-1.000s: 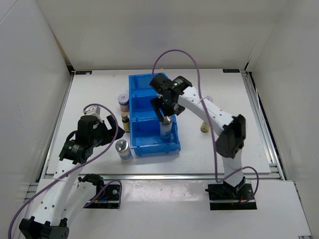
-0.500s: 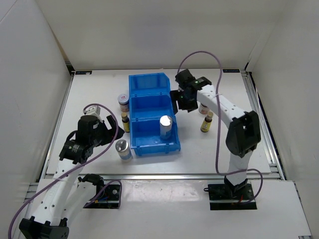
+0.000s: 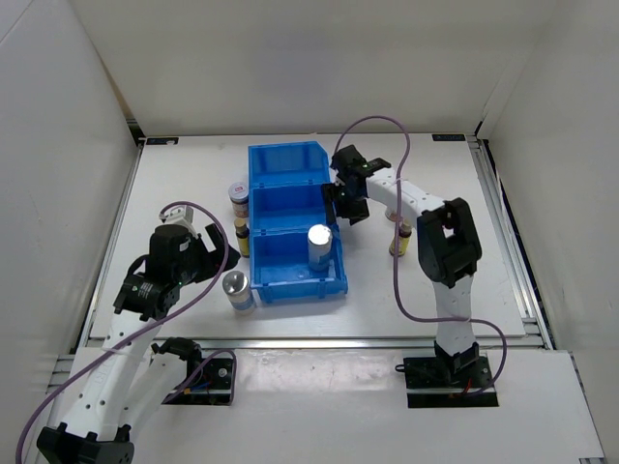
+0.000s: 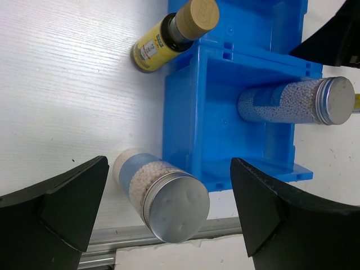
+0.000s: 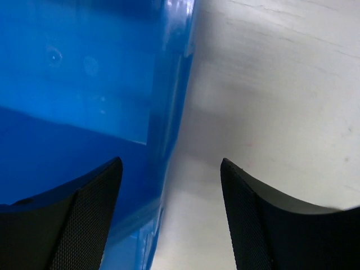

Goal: Organize the condiment bottles

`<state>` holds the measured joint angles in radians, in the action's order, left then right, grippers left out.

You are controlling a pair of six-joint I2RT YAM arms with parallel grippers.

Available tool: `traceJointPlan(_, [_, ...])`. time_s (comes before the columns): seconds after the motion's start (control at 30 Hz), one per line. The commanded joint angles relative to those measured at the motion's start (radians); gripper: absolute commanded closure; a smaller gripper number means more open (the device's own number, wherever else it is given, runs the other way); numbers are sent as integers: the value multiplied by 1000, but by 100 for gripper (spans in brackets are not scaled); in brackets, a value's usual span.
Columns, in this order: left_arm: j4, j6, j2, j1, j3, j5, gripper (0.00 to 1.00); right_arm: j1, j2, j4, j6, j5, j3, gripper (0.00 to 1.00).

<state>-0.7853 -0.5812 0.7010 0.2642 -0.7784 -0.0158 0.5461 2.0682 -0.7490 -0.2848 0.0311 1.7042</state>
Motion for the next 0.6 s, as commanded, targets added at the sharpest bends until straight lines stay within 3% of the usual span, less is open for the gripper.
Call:
traceJointPlan(0.0, [9,11,-11,3,-15,11,0,0,26,46,-10,43,28,28])
traceJointPlan(0.1, [9,11,-11,3,-15,11,0,0,50,56,-19,52,28,31])
traceJointPlan(0.27, [9,11,-11,3,-15,11,0,0,86,56,-19,43,0,52])
traceJointPlan(0.33, [9,11,-20,3,-15,20,0,0,76,68,-19,18,-29,56])
traceJointPlan(0.47, [9,11,-20,3,-15,20,0,0,47,59,3,-19,-75,77])
traceJointPlan(0.57, [9,11,-20,3,-15,20,0,0,24,59,25,-37,-106,80])
